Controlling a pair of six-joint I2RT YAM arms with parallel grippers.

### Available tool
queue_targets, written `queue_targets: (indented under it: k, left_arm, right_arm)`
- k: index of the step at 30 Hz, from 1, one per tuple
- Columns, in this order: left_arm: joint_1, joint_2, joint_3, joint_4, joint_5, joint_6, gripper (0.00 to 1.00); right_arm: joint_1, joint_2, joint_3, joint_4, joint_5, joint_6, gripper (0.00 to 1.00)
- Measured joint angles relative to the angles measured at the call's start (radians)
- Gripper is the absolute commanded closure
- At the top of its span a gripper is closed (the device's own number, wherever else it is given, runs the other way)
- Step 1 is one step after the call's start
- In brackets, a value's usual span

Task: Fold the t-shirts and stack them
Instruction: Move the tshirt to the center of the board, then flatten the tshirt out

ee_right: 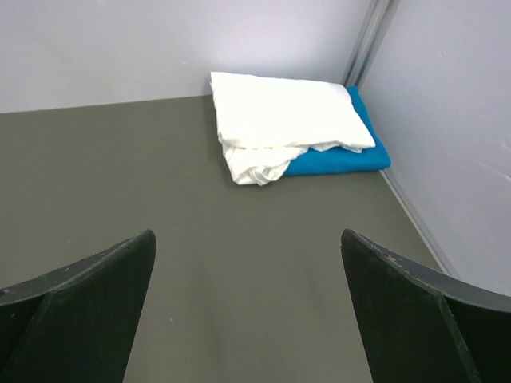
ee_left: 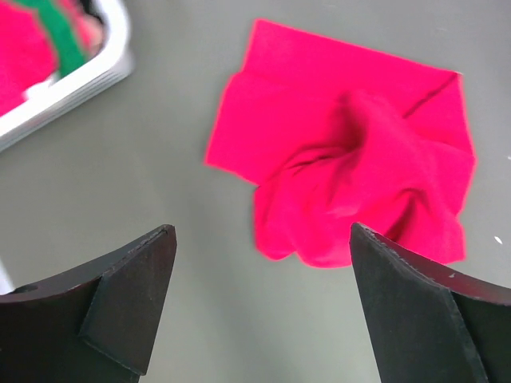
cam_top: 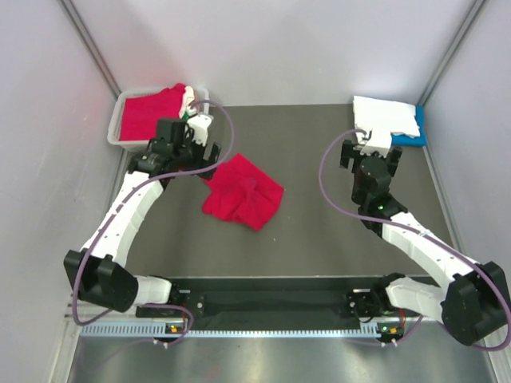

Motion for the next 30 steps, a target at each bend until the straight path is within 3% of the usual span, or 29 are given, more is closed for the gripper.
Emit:
queue_targets:
  k: [4,10,13,18,23,30]
  left_arm:
    - [0.080,-0.042,-0.009,0.000,0.018,-0.018,0.02]
    - [0.357,-0.048,-0.027,0.003,0.120,-0.039,0.02]
    - [0.442,-0.048,-0.068,0.015,0.156,-0.047,0.02]
    - [0.494,-0.045,-0.112,0.032,0.210,-0.069,0.02]
    - [0.520,0.004,-0.114,0.043,0.286,-0.096,0.02]
    - [0.514,0.020,-0.130,0.043,0.351,-0.112,0.02]
  right_arm:
    - [0.000,0.008,0.048,-0.048,-0.011,0.032,0.00]
    - [0.017,0.098,0.231,-0.217,-0.016,0.109,0.00]
    - [0.066,0.101,0.237,-0.260,-0.038,0.106,0.00]
    - [0.141,0.119,0.259,-0.345,-0.103,0.103,0.00]
    - [0.192,0.225,0.352,-0.436,-0.140,0.110,0.00]
    - [0.357,0.395,0.428,-0.518,-0.135,0.133,0.00]
